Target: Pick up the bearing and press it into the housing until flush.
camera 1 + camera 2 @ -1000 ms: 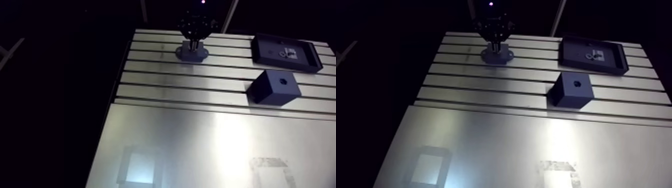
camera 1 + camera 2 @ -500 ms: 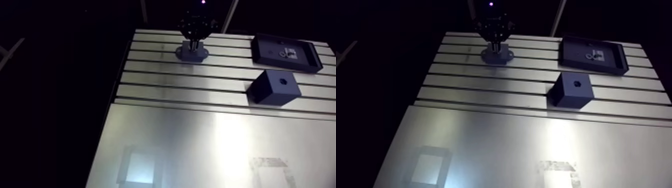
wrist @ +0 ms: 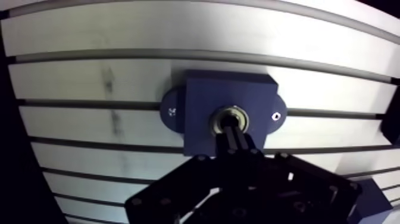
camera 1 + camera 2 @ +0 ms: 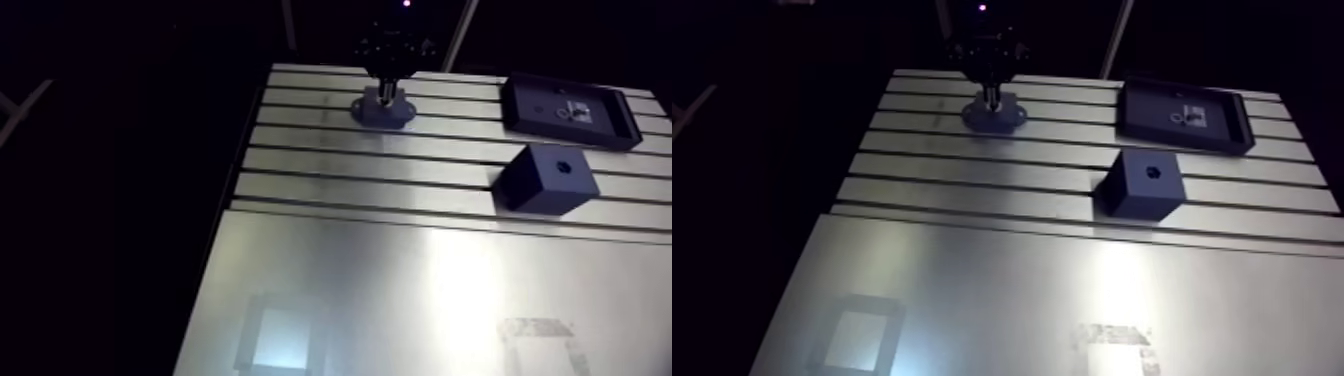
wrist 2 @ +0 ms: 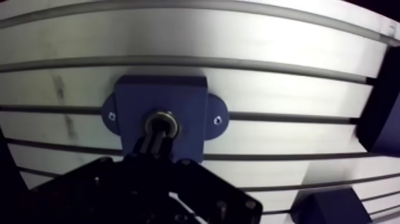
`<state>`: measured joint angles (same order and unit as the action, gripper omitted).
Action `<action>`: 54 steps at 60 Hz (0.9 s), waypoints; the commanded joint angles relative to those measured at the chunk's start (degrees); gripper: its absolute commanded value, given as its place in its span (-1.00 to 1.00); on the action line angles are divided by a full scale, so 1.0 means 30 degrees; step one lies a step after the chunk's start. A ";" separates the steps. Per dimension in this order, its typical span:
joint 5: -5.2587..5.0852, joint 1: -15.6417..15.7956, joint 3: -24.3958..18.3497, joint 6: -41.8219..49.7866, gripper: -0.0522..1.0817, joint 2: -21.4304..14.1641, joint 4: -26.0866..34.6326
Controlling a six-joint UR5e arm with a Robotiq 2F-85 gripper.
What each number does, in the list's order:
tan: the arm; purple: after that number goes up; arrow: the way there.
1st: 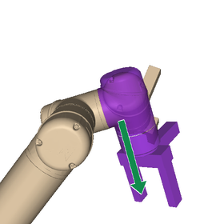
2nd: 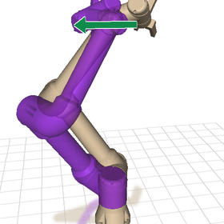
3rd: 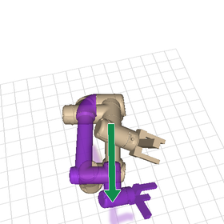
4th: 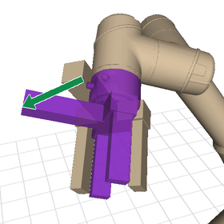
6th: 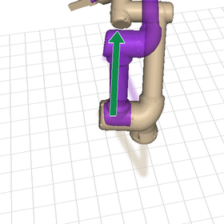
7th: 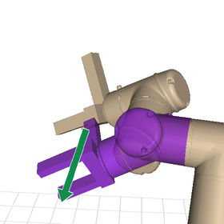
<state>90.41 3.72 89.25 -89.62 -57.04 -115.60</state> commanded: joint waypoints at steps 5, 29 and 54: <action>0.0072 -0.0066 -0.0146 0.0001 0.97 -0.1559 0.0224; 0.0189 -0.0768 -0.0863 -0.0541 -0.91 -0.4809 0.5745; 0.1428 -0.2691 -0.1435 -0.2480 -0.91 -0.8392 0.9660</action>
<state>92.08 0.64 86.38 -92.77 -72.57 -97.35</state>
